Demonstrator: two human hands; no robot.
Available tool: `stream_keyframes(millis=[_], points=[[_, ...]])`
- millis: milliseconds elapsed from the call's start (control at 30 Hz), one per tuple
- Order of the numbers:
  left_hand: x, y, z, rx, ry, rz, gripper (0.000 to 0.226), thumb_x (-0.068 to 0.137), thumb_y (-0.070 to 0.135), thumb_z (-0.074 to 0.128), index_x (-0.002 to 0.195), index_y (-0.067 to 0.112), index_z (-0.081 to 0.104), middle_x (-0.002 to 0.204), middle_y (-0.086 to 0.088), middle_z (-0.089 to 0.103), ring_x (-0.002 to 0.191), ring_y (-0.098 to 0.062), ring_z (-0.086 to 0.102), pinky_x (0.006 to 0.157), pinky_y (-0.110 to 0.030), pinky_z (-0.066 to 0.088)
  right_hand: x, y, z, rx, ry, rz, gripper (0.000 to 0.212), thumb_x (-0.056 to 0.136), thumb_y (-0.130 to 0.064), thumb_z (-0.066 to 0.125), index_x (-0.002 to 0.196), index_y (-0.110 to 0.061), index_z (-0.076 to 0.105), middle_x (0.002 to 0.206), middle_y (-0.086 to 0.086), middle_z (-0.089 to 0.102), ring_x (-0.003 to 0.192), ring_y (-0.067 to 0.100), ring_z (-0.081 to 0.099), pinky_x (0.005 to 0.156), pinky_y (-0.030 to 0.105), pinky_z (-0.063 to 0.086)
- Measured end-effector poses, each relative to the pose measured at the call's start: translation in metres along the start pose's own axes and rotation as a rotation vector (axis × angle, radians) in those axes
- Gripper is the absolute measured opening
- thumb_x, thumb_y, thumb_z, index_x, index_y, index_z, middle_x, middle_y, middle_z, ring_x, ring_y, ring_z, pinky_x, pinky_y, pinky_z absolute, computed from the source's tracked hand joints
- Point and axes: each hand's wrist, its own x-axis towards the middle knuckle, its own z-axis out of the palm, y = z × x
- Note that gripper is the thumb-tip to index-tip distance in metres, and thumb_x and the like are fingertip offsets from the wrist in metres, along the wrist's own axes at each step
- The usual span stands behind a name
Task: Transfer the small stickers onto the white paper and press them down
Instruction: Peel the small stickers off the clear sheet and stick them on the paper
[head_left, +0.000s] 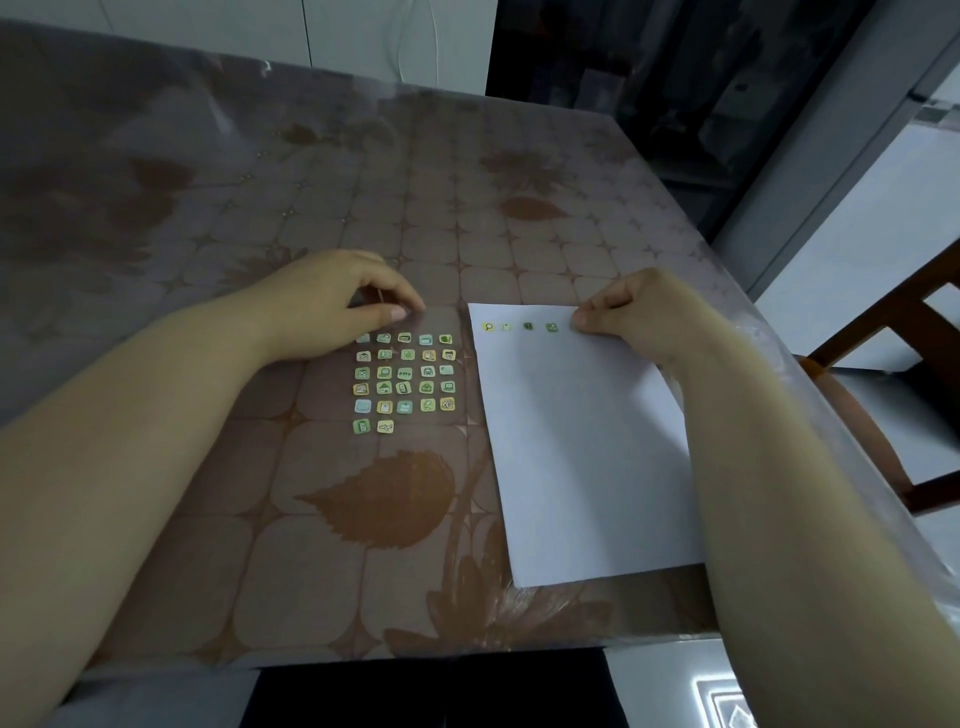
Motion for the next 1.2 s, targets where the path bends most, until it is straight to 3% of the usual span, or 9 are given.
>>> stream_keyframes(millis=[100,400,533,633,800,967,1100,1200], points=[[-0.001,0.001,0.000,-0.003,0.000,-0.007,0.019,0.086,0.021,0.056,0.101,0.028,0.066,0.098,0.004,0.059,0.092,-0.011,0.055,0.075,-0.009,0.035,0.001,-0.001,0.001,-0.001,0.001,-0.012,0.019,0.078,-0.025,0.072,0.093,-0.014,0.073,0.090,0.002,0.067,0.074,0.010,0.054,0.060,0.016,0.036],[-0.001,0.003,-0.001,-0.008,-0.003,-0.022,0.020,0.087,0.022,0.055,0.102,0.028,0.065,0.097,0.005,0.058,0.090,-0.009,0.053,0.074,-0.008,0.034,0.002,-0.001,0.001,0.014,0.010,0.004,0.015,0.075,-0.021,0.074,0.088,-0.015,0.073,0.084,-0.002,0.064,0.070,0.002,0.051,0.060,0.014,0.035],[-0.002,0.003,-0.001,-0.004,-0.009,-0.026,0.019,0.087,0.023,0.055,0.102,0.028,0.065,0.098,0.006,0.058,0.090,-0.008,0.053,0.073,-0.009,0.034,0.007,0.000,0.000,0.036,0.054,0.080,0.029,0.067,-0.022,0.080,0.091,-0.014,0.067,0.079,-0.005,0.059,0.079,0.015,0.056,0.067,0.024,0.042],[-0.002,0.002,-0.001,0.003,-0.010,-0.022,0.019,0.086,0.022,0.055,0.102,0.027,0.065,0.099,0.004,0.058,0.090,-0.009,0.053,0.072,-0.008,0.033,0.007,0.001,0.002,0.023,0.050,0.067,0.024,0.070,-0.023,0.077,0.089,-0.012,0.067,0.074,-0.004,0.057,0.076,0.016,0.053,0.060,0.023,0.040],[-0.002,0.002,-0.001,0.004,-0.007,-0.023,0.019,0.086,0.022,0.055,0.101,0.028,0.066,0.099,0.004,0.059,0.092,-0.011,0.054,0.079,-0.023,0.037,0.005,-0.001,0.003,-0.025,0.037,0.039,0.027,0.074,-0.026,0.075,0.093,-0.008,0.067,0.073,-0.004,0.055,0.064,0.009,0.047,0.054,0.021,0.034],[-0.002,0.001,-0.002,-0.005,-0.004,-0.022,0.021,0.085,0.018,0.057,0.102,0.027,0.066,0.093,0.009,0.059,0.088,-0.005,0.055,0.081,-0.022,0.037,0.007,-0.001,0.006,-0.039,0.097,0.013,0.034,0.076,-0.030,0.073,0.092,-0.001,0.066,0.070,-0.002,0.052,0.060,0.010,0.044,0.052,0.021,0.035],[-0.002,-0.002,-0.007,-0.056,0.026,-0.045,0.027,0.081,0.012,0.061,0.103,0.027,0.064,0.085,0.017,0.063,0.084,0.012,0.056,0.076,-0.003,0.036,-0.001,-0.021,0.011,0.033,0.203,-0.193,0.024,0.083,-0.027,0.064,0.080,-0.003,0.061,0.065,0.000,0.048,0.055,0.013,0.039,0.050,0.023,0.035],[-0.002,-0.002,-0.008,-0.058,0.043,-0.045,0.029,0.080,0.009,0.063,0.105,0.023,0.064,0.082,0.015,0.064,0.078,0.018,0.054,0.072,0.002,0.034,-0.017,-0.050,0.022,-0.112,-0.040,-0.414,0.006,0.082,-0.023,0.065,0.080,-0.018,0.067,0.069,-0.004,0.056,0.059,0.008,0.047,0.047,0.008,0.036]])
